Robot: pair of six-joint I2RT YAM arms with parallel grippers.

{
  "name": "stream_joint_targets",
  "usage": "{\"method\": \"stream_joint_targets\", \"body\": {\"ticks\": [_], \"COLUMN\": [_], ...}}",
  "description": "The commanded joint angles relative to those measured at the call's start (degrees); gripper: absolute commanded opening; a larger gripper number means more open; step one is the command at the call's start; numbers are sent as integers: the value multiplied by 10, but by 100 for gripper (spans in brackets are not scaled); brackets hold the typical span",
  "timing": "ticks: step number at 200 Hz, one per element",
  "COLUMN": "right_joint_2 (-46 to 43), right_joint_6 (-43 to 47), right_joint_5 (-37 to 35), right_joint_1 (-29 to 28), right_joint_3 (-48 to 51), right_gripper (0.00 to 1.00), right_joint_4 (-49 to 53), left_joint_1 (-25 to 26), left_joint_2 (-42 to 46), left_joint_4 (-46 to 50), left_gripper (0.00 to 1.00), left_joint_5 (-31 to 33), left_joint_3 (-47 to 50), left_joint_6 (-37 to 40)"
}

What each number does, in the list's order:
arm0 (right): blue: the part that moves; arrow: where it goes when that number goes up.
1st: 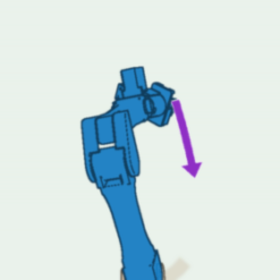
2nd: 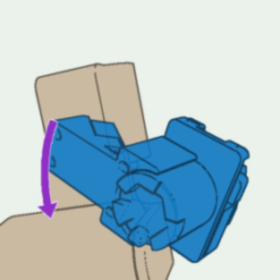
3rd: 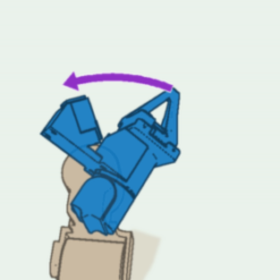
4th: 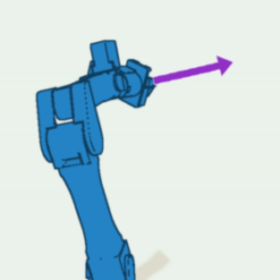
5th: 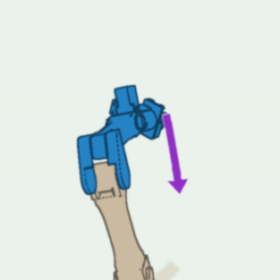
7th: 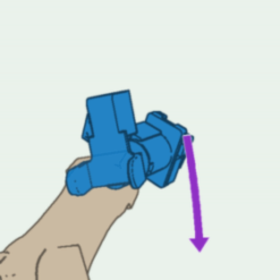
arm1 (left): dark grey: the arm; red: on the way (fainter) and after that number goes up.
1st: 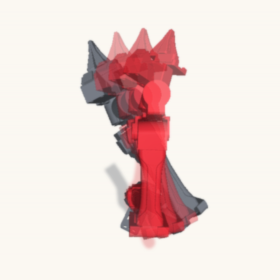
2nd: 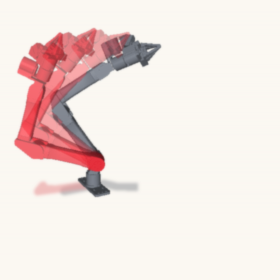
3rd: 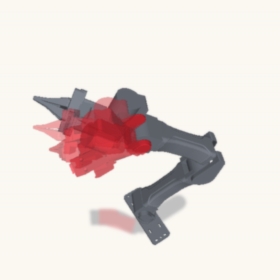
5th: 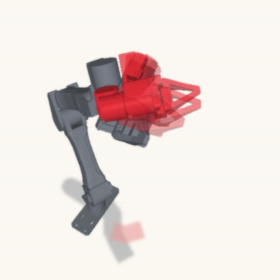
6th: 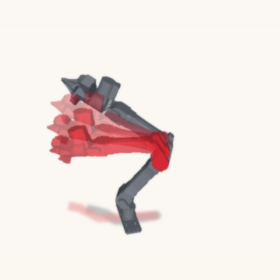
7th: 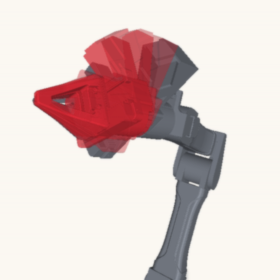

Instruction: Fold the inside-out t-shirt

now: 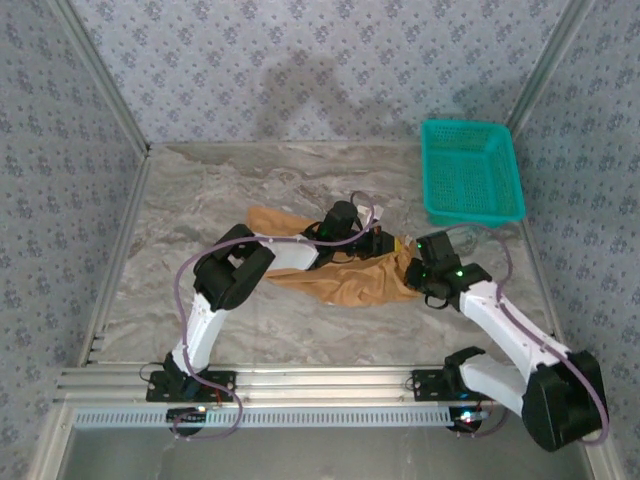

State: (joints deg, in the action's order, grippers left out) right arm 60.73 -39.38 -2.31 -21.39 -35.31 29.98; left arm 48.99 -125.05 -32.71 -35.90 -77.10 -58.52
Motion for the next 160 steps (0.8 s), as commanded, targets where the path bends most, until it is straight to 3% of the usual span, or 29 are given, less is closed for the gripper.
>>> {"method": "stream_joint_targets", "body": {"ticks": [1, 56, 109, 160], "right_joint_2": [34, 87, 80, 89], "right_joint_6": [28, 29, 27, 29], "right_joint_5": [7, -35, -52, -45], "right_joint_1": [-16, -16, -20, -25], "right_joint_3": [-34, -60, -45, -28], "right_gripper": [25, 33, 27, 28], "right_joint_4": [-4, 5, 18, 15], "left_joint_1": [2, 2, 2, 1], "left_joint_2": [-14, -12, -12, -11], "left_joint_4": [3, 10, 11, 13], "left_gripper": [0, 0, 0, 0], "left_joint_5": [1, -1, -2, -3], "left_joint_3": [-11, -11, -12, -12], "left_joint_6": [4, 9, 11, 14]}}
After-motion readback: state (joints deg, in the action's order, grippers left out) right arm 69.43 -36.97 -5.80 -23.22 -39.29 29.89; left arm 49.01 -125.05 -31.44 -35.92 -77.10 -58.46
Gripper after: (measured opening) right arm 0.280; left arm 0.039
